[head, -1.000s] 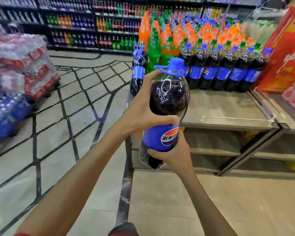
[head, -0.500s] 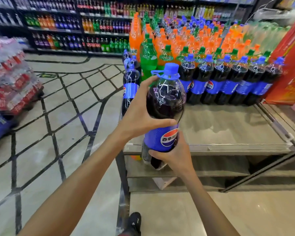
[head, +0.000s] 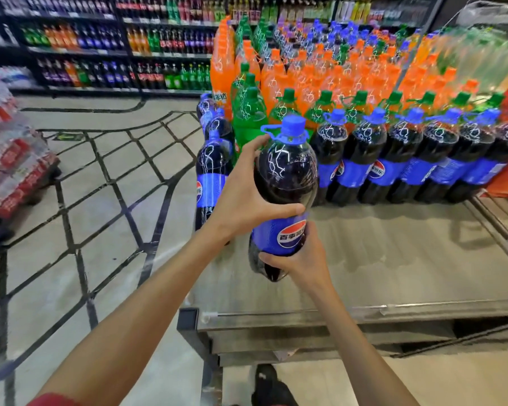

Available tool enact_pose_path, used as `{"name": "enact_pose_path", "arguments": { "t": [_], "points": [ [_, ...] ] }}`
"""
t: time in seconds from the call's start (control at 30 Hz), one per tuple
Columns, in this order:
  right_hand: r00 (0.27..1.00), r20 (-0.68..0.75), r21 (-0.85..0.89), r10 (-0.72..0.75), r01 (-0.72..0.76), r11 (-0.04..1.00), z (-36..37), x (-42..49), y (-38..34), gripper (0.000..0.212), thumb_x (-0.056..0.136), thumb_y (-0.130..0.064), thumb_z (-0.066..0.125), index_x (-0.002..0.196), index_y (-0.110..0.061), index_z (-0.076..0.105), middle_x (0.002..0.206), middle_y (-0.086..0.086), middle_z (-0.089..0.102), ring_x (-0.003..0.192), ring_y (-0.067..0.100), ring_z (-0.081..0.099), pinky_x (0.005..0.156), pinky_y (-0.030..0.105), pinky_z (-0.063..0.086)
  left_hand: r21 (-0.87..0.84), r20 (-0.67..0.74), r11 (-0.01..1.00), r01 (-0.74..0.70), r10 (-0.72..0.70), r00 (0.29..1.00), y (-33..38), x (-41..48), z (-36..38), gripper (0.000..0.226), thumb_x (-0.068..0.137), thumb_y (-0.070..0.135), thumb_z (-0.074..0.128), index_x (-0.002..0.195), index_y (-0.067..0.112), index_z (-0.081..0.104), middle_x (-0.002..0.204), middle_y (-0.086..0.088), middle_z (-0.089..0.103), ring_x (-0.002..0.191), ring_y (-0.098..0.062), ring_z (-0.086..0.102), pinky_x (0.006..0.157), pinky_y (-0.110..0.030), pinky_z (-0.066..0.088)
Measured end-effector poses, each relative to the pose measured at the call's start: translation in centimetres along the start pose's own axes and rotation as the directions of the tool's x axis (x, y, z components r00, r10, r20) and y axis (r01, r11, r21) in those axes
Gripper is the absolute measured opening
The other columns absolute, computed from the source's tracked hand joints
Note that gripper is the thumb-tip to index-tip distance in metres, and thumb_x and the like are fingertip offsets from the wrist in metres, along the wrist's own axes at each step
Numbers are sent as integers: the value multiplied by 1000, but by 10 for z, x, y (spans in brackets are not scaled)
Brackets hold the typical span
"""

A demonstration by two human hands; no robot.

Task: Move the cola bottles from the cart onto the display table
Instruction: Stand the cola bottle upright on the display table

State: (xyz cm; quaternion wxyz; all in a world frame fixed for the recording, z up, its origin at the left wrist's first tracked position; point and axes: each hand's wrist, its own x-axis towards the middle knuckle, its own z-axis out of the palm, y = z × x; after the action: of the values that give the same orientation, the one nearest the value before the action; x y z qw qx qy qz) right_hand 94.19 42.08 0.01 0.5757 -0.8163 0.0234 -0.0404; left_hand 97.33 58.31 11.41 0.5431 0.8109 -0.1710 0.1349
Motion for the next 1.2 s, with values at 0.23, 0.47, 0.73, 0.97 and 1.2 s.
{"name": "enact_pose_path", "arguments": {
  "t": [0.23,0.47,0.73,0.97,1.2],
  "points": [
    [998,52,-10,-21,21,1000,-7,94,29,94,48,-26,102,125,-25,49,110,-15,69,96,-7,64,75,11,49,45,-41,998,54,-52,998,-44,70,29,107,51,31,101,138,28,38,133,13,55,121,6,54,105,-19,43],
    [995,102,-52,-22,27,998,-5,166,56,94,48,-34,101,125,-26,48,109,-15,70,96,-5,65,79,16,52,88,-76,992,91,-85,993,-83,117,50,110,50,35,100,140,27,37,131,23,51,122,6,52,106,-22,43],
    [993,113,-55,11,-5,998,8,210,83,97,47,-40,101,126,-25,47,110,-16,69,97,-9,63,75,5,45,133,-57,981,142,-135,989,-118,145,62,111,50,35,100,141,23,37,132,21,53,123,5,52,108,-33,45],
    [998,43,-37,44,-43,998,16,228,103,98,44,-42,100,126,-27,48,114,-14,69,104,1,66,89,29,55,163,21,973,165,-170,985,-139,160,70,114,50,35,101,143,29,35,133,27,51,124,12,48,108,-29,44],
    [999,18,-65,42,-41,997,18,238,108,107,45,-40,101,135,-20,47,127,-8,62,113,3,61,97,22,50,148,62,974,170,-181,982,-152,170,75,113,51,36,100,142,32,34,133,31,48,125,15,46,110,-29,43]
  ]
}}
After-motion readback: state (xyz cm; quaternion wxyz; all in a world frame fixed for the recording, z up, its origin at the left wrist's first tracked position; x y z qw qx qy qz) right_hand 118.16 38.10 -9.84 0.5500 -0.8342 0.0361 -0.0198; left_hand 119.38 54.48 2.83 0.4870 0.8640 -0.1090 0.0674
